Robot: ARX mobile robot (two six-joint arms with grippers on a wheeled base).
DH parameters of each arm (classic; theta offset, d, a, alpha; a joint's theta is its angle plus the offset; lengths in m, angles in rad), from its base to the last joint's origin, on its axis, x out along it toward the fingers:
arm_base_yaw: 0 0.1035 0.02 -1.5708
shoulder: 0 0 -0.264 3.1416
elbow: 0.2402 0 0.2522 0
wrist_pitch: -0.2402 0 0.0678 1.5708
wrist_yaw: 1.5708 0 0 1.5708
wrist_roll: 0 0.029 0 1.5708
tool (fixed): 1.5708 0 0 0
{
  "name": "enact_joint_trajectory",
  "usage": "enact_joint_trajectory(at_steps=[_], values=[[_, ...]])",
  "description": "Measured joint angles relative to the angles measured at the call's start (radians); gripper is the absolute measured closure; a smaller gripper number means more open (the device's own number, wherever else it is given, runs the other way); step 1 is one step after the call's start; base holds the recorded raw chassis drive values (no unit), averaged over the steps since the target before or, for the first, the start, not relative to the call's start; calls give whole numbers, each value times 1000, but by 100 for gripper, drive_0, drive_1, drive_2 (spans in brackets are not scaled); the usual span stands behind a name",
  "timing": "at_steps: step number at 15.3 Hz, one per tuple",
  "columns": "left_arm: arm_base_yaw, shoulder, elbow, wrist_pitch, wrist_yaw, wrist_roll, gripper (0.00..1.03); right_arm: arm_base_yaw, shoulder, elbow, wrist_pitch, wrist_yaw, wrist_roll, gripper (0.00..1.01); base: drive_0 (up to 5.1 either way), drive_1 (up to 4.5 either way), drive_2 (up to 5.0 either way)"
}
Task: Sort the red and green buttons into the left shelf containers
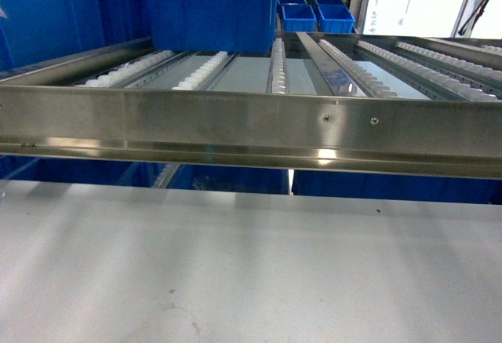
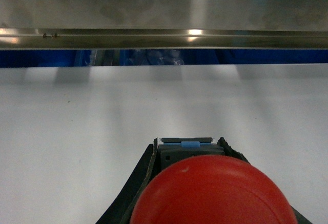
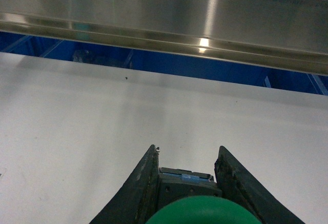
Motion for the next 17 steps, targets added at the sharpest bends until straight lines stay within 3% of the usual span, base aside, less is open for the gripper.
enact_joint_trajectory(at_steps=[4, 8, 10, 13, 17], values=[[-92, -161, 0, -134, -106, -23, 76, 0, 0, 0, 0, 0, 0, 72, 0, 0, 0], [-138, -200, 6, -184, -145, -33, 76, 0, 0, 0, 0, 0, 0, 72, 0, 0, 0], [-222, -213, 17, -212, -190, -54, 76, 0, 0, 0, 0, 0, 0, 72, 0, 0, 0], [-225, -196, 17, -183, -204, -61, 76, 0, 0, 0, 0, 0, 0, 72, 0, 0, 0], [-230, -195, 17, -185, -202, -68, 76, 0, -2, 0, 1, 6, 0, 72, -467, 349, 161]])
